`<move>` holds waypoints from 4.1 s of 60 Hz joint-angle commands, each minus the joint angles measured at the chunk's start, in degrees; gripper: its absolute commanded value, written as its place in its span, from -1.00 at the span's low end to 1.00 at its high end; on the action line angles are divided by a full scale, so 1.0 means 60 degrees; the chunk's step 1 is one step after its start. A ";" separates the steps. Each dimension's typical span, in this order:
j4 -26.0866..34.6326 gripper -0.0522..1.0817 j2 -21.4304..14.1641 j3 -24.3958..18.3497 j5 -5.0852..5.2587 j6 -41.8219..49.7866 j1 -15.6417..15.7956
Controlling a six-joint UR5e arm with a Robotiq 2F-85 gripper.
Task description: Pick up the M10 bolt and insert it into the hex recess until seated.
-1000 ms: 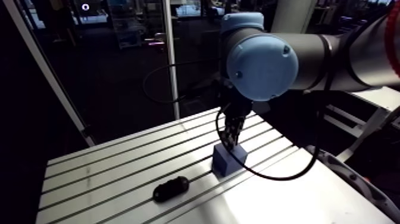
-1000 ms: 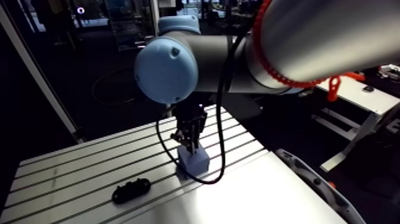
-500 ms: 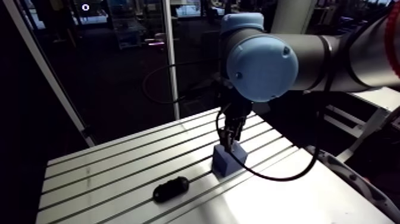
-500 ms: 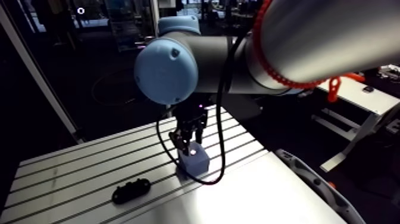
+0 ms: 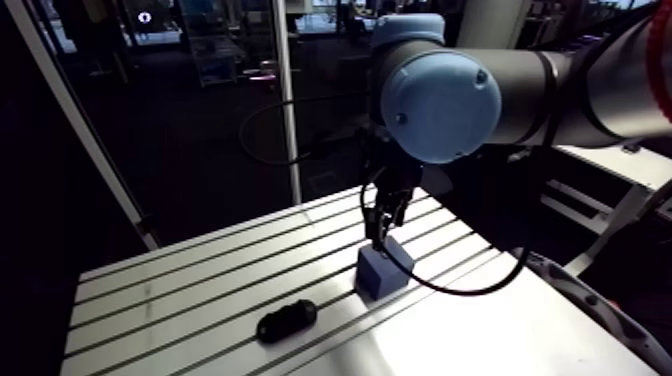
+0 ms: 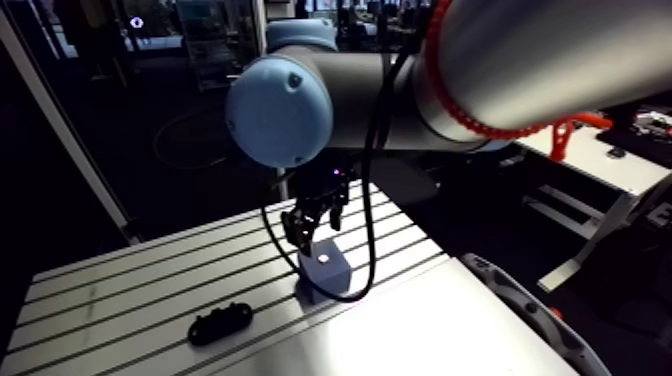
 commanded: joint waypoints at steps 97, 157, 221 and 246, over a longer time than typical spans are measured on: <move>0.0954 1.00 0.0645 -0.0533 -0.0355 0.5296 0.0081; 0.0793 1.00 0.0792 -0.0460 -0.0252 0.5162 0.0081; 0.0764 1.00 0.0777 -0.0387 -0.0252 0.5118 0.0081; 0.0845 1.00 0.0660 -0.0599 -0.0194 0.4942 0.0081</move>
